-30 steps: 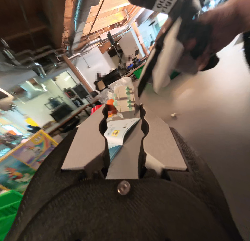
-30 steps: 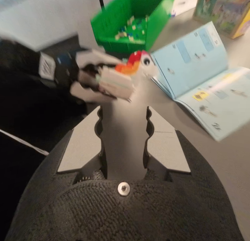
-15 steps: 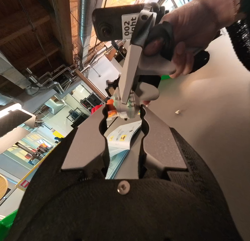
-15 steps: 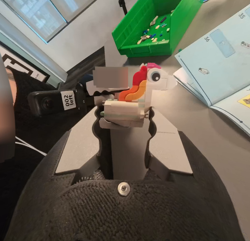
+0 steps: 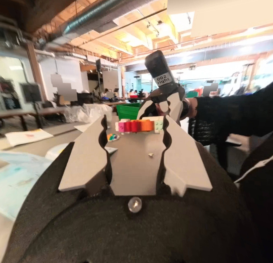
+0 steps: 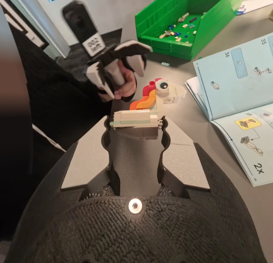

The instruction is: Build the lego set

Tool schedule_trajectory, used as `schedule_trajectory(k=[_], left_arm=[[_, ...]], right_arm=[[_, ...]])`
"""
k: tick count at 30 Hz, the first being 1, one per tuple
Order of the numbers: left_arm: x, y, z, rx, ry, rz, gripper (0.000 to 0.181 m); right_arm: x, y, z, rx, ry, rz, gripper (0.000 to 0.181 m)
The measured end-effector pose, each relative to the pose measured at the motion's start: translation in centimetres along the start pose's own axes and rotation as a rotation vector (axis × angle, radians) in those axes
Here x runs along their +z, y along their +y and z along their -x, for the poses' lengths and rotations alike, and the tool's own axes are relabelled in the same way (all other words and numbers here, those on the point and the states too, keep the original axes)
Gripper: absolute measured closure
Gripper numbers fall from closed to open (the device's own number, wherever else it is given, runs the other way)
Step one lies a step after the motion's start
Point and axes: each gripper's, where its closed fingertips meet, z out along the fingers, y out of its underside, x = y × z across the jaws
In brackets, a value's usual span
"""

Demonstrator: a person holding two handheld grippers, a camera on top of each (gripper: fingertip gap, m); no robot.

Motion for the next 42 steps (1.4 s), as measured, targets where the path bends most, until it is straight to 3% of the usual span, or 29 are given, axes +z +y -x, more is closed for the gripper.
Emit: schedule_trajectory(k=[4,9,13,22,27,33,39,42], left_arm=[[0.5,0.6,-0.6,-0.233,0.142,0.021,0.104],[1.0,0.4,-2.1,-0.352,0.257,-0.01,0.119],[1.1,-0.6,-3.1,-0.388,0.314,-0.093,0.131],[1.3,-0.9,-3.8,-0.445,0.349,-0.146,0.136],[2.0,-0.3,-2.4,-0.624,0.316,-0.152,0.132],[3.1,2.2,0.2,-0.84,0.118,0.007,0.13],[3.5,3.5,0.0,-0.941,0.082,0.116,0.155],[3.5,4.4,0.1,-1.021,0.054,0.166,0.157]], right_arm=[[0.0,-0.9,2.3,-0.084,-0.104,-0.075,0.112],[0.6,-2.3,4.2,-0.227,-0.11,-0.128,0.111],[1.0,-2.7,5.0,-0.249,-0.129,-0.127,0.111],[1.1,-3.1,5.5,-0.198,-0.198,-0.152,0.111],[1.8,-2.6,3.7,-0.272,-0.029,-0.093,0.112],[2.0,-2.0,0.9,-0.414,0.263,-0.009,0.112],[1.8,-1.0,-1.0,-0.44,0.416,0.068,0.112],[2.0,0.0,-1.5,-0.429,0.452,0.086,0.112]])
